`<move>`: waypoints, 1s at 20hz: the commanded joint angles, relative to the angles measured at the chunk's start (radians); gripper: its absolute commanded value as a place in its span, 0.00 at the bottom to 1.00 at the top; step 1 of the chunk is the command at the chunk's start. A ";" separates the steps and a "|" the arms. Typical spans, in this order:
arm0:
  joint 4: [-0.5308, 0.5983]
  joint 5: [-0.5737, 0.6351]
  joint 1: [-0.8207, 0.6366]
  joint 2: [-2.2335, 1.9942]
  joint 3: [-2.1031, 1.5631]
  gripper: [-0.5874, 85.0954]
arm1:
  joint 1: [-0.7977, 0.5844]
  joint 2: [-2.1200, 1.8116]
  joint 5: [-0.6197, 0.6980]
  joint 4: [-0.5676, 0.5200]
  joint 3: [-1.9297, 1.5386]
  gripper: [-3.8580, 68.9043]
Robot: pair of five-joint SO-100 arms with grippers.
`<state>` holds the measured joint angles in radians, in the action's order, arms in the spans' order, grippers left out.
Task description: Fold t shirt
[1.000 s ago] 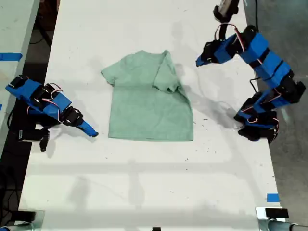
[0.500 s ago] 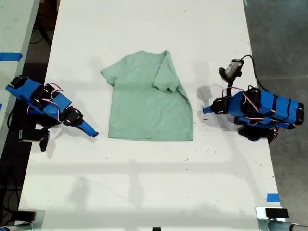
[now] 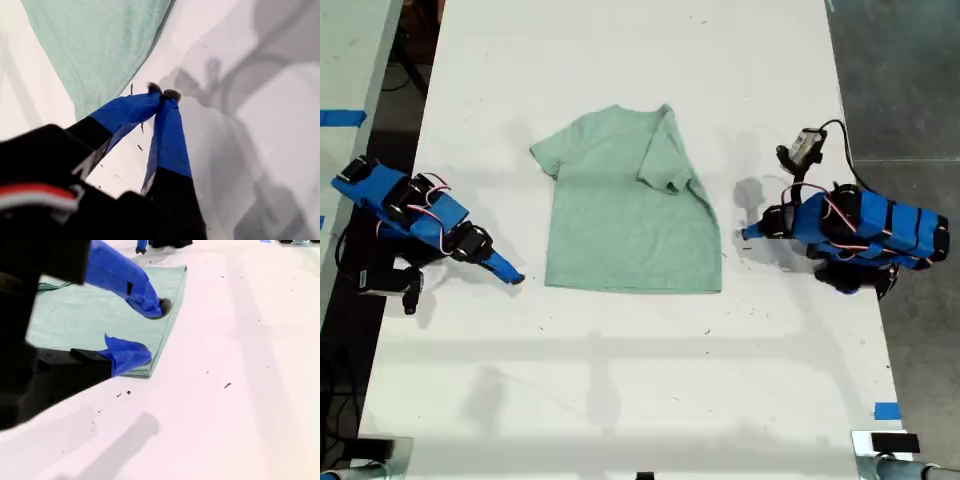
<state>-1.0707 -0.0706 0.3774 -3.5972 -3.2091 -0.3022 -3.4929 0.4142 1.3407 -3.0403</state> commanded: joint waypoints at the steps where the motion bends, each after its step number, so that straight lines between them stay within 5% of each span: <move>1: 0.011 -0.015 0.005 -0.006 -0.011 0.14 | 0.008 -0.017 0.003 -0.003 -0.051 0.07; 20: 0.011 -0.015 0.005 -0.006 -0.011 0.14 | 0.009 -0.017 -0.009 -0.005 -0.054 0.07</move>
<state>-1.0707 -0.0706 0.3774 -3.5972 -3.2091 -0.3022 -3.4929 0.4142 1.3407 -3.0434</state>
